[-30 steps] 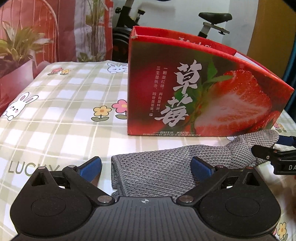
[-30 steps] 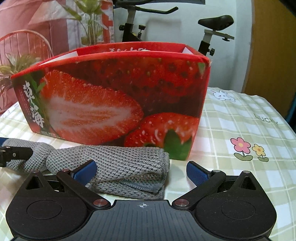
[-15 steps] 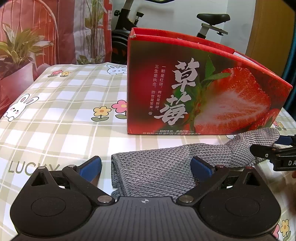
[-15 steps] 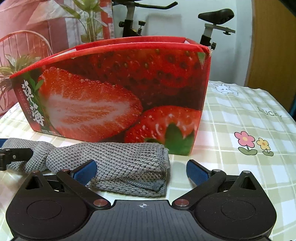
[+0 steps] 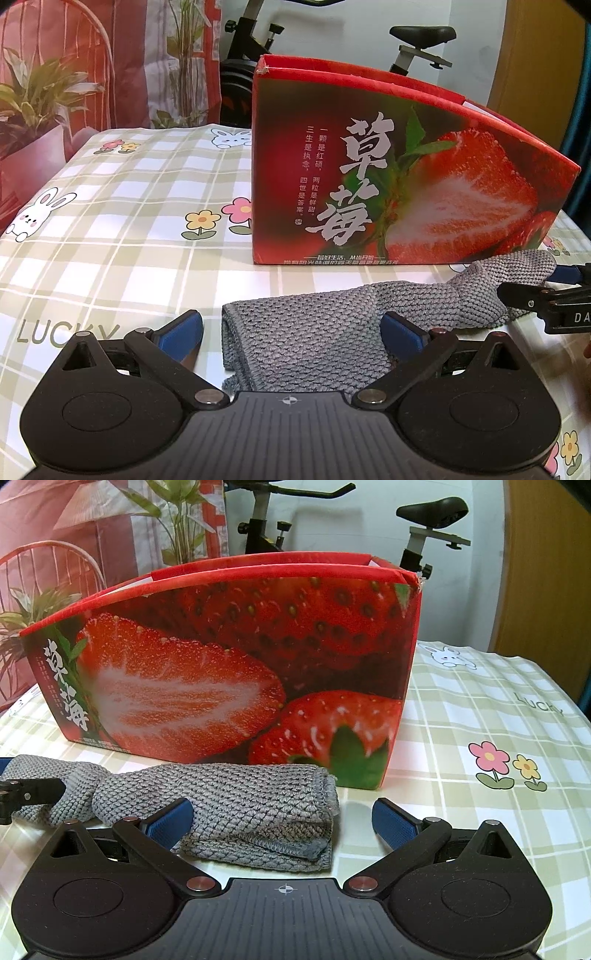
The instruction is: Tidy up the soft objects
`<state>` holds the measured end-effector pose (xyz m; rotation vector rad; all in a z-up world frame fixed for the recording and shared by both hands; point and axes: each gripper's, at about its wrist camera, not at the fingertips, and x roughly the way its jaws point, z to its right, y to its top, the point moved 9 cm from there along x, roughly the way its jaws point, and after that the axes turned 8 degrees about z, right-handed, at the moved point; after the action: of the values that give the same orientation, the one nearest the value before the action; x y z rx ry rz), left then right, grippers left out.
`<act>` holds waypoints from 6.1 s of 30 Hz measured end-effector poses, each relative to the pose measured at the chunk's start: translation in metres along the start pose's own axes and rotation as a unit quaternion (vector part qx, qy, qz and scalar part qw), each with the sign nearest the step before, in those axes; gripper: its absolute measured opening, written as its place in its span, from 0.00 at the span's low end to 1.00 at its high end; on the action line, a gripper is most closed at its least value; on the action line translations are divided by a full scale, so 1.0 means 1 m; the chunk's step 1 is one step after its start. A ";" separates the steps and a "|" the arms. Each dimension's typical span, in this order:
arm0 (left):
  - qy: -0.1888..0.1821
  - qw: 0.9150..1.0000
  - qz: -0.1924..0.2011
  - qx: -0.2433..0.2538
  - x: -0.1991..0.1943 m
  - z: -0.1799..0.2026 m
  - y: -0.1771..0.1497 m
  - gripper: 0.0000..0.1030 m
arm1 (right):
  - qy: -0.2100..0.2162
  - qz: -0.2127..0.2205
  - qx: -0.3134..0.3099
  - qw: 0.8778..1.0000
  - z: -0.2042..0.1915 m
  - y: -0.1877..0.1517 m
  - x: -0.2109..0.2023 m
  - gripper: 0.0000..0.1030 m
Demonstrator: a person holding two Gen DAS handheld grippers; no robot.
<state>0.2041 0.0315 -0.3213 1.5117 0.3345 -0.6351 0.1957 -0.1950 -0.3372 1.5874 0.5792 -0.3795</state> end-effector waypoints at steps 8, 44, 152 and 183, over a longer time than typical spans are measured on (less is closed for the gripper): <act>-0.001 1.000 -0.002 -0.002 -0.007 0.003 -0.002 0.95 | -0.001 0.001 -0.002 1.000 -0.001 0.000 0.000 1.00; -0.069 0.998 0.005 -0.015 -0.023 0.022 -0.007 0.32 | 0.053 -0.001 0.054 0.997 -0.004 0.003 -0.019 0.31; -0.034 0.995 0.067 0.064 -0.010 0.042 0.180 1.00 | 0.023 0.066 -0.051 0.996 -0.001 0.165 -0.020 0.99; 0.036 0.989 0.133 0.060 -0.113 0.034 0.191 1.00 | -0.009 0.110 -0.002 0.994 -0.010 0.184 -0.114 1.00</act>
<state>0.2184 0.0075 -0.0989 1.6621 0.1464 -0.3949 0.2068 -0.2068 -0.1213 1.6244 0.3860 -0.2257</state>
